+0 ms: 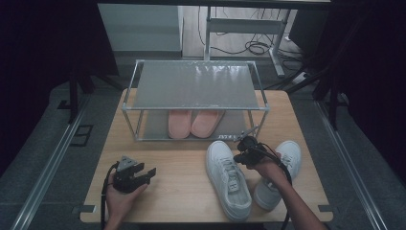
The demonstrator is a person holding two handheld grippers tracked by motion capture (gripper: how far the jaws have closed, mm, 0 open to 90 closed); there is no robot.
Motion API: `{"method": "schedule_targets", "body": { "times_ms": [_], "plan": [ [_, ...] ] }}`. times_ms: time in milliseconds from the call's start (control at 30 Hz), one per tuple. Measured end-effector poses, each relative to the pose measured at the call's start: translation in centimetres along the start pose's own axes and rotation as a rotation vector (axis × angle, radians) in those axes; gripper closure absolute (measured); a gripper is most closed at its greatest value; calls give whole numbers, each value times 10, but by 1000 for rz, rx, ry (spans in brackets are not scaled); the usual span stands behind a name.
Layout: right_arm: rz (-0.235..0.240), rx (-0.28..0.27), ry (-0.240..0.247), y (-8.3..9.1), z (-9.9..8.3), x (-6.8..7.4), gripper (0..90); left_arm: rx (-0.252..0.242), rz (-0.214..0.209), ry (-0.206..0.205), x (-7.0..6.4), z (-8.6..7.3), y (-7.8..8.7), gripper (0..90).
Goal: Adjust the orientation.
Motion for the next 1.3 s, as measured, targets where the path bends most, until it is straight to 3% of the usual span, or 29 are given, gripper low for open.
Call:
{"method": "schedule_targets", "body": {
  "times_ms": [100,733,833,1033,1300],
  "plan": [
    [-9,30,-9,-6,-1,-4,900,-1,2,3,0,0,1,431],
    [-32,81,2,-18,6,-9,900,-2,-13,14,0,0,0,433],
    [3,75,1,-22,10,-5,900,1,-10,12,0,0,0,432],
    [27,83,50,-31,23,10,900,-3,-8,14,1,0,1,433],
    [39,84,100,-38,31,19,900,-2,-8,13,2,0,0,433]
  ]
}}
Point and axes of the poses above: each handheld gripper's, and its own axes: y roughly backward along the jaws, z roughly out of its top, x roughly to its left, the point moved 4 cm from there along -y, roughly forward along the jaws, and after that the axes turned 8 degrees about -x, right-handed, at the moved point
